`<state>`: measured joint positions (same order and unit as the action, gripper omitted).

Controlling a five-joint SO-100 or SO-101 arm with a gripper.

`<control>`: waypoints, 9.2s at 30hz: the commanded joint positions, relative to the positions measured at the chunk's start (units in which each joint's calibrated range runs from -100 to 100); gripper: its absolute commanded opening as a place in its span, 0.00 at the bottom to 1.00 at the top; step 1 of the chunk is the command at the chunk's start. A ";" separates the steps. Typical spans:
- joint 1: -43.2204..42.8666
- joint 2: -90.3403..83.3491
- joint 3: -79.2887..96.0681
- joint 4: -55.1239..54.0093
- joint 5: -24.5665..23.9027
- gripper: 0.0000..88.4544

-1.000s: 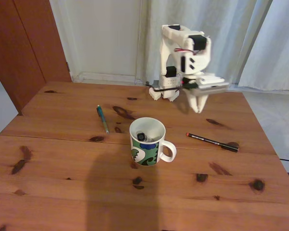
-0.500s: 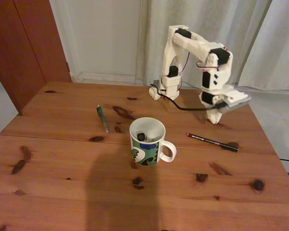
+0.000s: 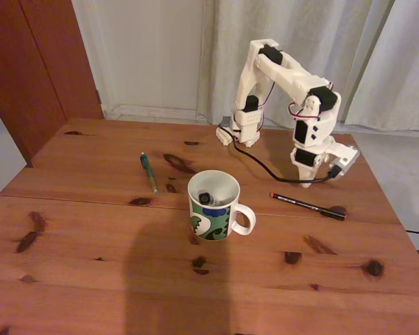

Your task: Clean up the desk and place the pens and markers into the cup

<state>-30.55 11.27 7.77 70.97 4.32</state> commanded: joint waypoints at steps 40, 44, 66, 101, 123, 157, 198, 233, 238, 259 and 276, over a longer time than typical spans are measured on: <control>1.48 4.49 1.52 -6.15 0.65 0.18; 1.39 4.24 3.41 -6.15 0.65 0.18; 1.39 3.91 10.80 -6.24 0.71 0.18; 7.35 -16.77 16.49 -11.83 2.85 0.01; 20.70 -31.34 30.73 -37.89 0.55 0.01; 28.98 -41.60 38.22 -54.24 -5.32 0.01; 32.19 -35.72 45.61 -59.74 -4.90 0.10; 37.82 -43.75 45.61 -45.98 -5.21 0.01; 38.07 -47.47 45.61 -42.71 -5.32 0.01; 46.91 -49.46 45.61 -42.62 -4.85 0.01; 53.02 -40.27 30.37 -18.11 1.28 0.01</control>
<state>22.04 -30.59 46.75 47.16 4.27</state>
